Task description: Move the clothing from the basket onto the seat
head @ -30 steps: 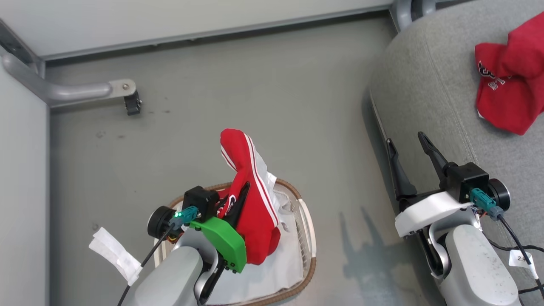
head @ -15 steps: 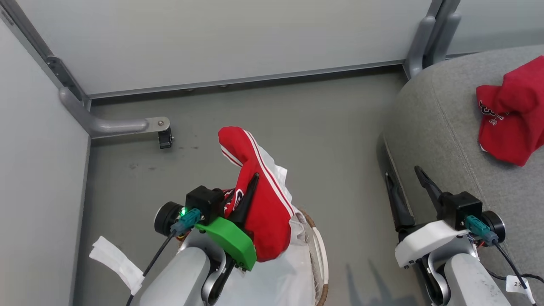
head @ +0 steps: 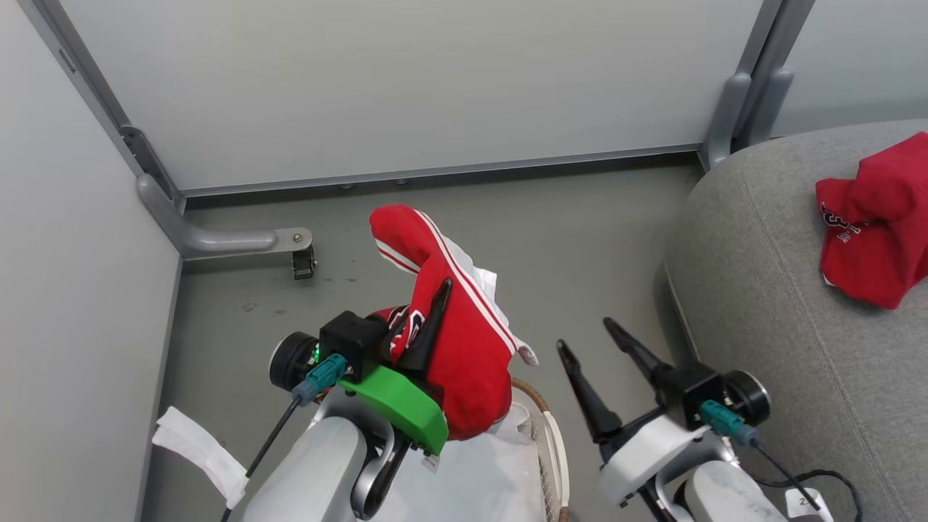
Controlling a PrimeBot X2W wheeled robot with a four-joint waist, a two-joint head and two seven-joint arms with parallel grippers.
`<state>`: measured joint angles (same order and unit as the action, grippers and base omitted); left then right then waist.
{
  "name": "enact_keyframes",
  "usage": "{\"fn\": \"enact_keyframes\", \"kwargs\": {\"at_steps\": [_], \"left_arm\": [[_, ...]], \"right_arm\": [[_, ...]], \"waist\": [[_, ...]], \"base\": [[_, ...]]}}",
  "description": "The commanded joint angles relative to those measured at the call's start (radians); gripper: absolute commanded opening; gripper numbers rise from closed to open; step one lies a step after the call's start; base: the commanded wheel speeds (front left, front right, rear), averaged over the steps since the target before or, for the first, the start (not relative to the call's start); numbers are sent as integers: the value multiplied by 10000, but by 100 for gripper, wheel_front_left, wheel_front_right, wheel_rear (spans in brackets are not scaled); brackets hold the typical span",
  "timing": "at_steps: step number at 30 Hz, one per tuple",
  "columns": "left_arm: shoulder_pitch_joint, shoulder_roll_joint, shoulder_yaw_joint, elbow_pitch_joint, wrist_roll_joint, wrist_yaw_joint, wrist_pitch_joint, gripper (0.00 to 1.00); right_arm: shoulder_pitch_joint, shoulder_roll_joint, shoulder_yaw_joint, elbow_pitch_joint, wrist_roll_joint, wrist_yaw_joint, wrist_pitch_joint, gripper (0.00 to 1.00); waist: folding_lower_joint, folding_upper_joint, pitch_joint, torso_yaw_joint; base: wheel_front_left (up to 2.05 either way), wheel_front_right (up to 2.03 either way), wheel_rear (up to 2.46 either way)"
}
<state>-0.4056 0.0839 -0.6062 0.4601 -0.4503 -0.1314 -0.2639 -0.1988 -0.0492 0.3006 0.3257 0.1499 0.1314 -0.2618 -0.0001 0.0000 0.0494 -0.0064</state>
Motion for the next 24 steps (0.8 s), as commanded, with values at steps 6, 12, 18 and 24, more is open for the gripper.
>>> {"fn": "enact_keyframes", "kwargs": {"at_steps": [6,12,18,24], "left_arm": [[203,-82,13,-49,90,15,-5,0],[258,-149,-124,-56,99,15,-5,0],[203,-188,-258,-26,26,15,-5,0],[107,-222,-453,-108,-81,15,-5,0]], "right_arm": [[-437,-87,1513,-13,332,-14,-48,100],[-1073,-313,2975,262,789,-14,-48,100],[-1480,-443,3609,467,1071,-14,-48,100],[-1757,-451,3847,781,1126,-14,-48,100]], "waist": [[1,0,-85,112],[1,0,4,184],[1,0,86,255],[1,0,151,300]], "base": [[0,0,0],[0,0,0],[0,0,0],[0,0,0]]}}
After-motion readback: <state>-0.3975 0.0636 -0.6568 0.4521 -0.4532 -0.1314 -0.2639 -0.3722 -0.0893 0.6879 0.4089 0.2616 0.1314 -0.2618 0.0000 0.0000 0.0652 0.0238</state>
